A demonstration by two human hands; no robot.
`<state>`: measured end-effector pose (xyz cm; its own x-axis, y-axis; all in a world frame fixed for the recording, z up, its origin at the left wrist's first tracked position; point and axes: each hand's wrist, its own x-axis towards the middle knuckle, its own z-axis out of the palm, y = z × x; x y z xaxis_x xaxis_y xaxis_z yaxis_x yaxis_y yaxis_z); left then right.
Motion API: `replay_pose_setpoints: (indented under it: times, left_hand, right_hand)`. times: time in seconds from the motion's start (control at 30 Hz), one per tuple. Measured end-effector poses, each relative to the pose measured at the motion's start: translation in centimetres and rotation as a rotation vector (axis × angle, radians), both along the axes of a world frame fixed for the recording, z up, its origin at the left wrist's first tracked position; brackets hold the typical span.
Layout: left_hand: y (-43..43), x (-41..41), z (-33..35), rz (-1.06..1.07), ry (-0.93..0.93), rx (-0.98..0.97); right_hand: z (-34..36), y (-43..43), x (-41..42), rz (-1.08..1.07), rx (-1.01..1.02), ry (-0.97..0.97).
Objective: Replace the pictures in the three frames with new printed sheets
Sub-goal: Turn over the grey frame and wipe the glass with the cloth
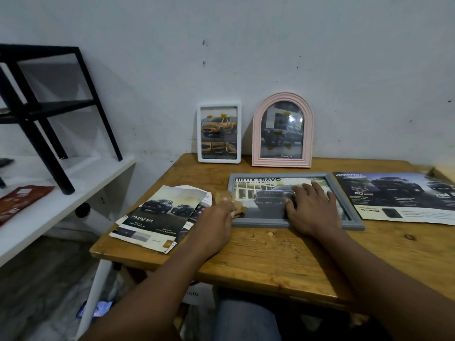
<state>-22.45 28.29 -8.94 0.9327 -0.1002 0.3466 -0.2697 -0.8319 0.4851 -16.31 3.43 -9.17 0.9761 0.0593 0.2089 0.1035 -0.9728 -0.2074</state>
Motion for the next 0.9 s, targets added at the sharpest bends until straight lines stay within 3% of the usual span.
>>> replay_pose_setpoints:
  times: [0.17, 0.27, 0.37, 0.43, 0.6, 0.77, 0.9]
  left_hand:
    - [-0.9, 1.9, 2.4, 0.139, -0.056, -0.225]
    - [-2.1, 4.1, 4.5, 0.158, -0.040, -0.362]
    - [-2.8, 6.3, 6.5, 0.113, -0.084, -0.365]
    - [-2.7, 7.4, 7.4, 0.116, -0.099, -0.328]
    - [-0.7, 8.3, 5.6, 0.261, -0.069, -0.603]
    - [0.3, 8.9, 1.2, 0.147, 0.171, -0.130]
    - [-0.6, 9.5, -0.1, 0.091, 0.257, 0.026]
  right_hand:
    - [1.7, 0.9, 0.2, 0.199, 0.118, -0.022]
    - [3.6, 3.7, 1.0, 0.415, 0.304, 0.039]
    - [5.7, 6.6, 3.1, 0.531, 0.510, 0.028]
    - [7.2, 7.6, 4.5, 0.510, 0.566, 0.042]
    - [8.3, 7.5, 8.4, 0.385, 0.424, 0.207]
    - [7.4, 8.5, 12.0, 0.318, 0.284, -0.064]
    - [4.8, 11.5, 13.5, 0.355, 0.081, -0.173]
